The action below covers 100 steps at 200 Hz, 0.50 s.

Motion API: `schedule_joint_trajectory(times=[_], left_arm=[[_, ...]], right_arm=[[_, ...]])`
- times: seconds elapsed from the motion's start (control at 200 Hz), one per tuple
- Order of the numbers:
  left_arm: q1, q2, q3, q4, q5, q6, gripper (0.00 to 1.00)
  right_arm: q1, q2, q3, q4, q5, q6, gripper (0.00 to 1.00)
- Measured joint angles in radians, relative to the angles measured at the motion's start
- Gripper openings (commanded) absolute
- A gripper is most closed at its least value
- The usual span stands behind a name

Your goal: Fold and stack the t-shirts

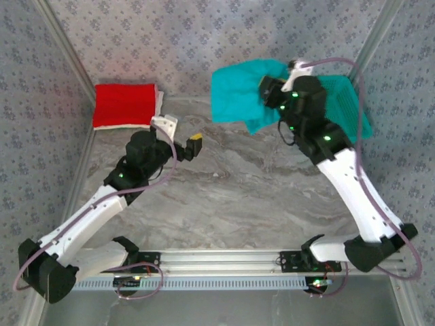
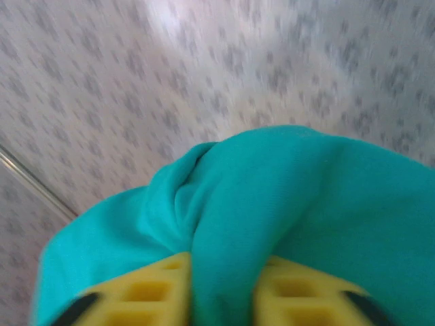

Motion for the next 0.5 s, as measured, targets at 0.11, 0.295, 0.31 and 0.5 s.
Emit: schedule_joint_trajectory(times=[0.11, 0.295, 0.31, 0.5], left_arm=[[0.000, -0.047, -0.084, -0.029, -0.034, -0.048, 1.00], [0.000, -0.088, -0.186, -0.125, -0.064, -0.114, 1.00], [0.000, -0.088, -0.190, -0.135, -0.064, -0.119, 1.00], [0.000, -0.023, -0.238, -0.152, -0.055, -0.140, 0.95]], right_arm=[[0.011, 0.168, -0.031, -0.028, -0.040, 0.027, 0.61], [0.000, 0.287, -0.157, -0.138, -0.134, 0.038, 0.68], [-0.003, 0.283, -0.161, -0.143, -0.140, 0.038, 0.68], [-0.137, 0.169, -0.270, -0.089, -0.204, 0.038, 0.69]])
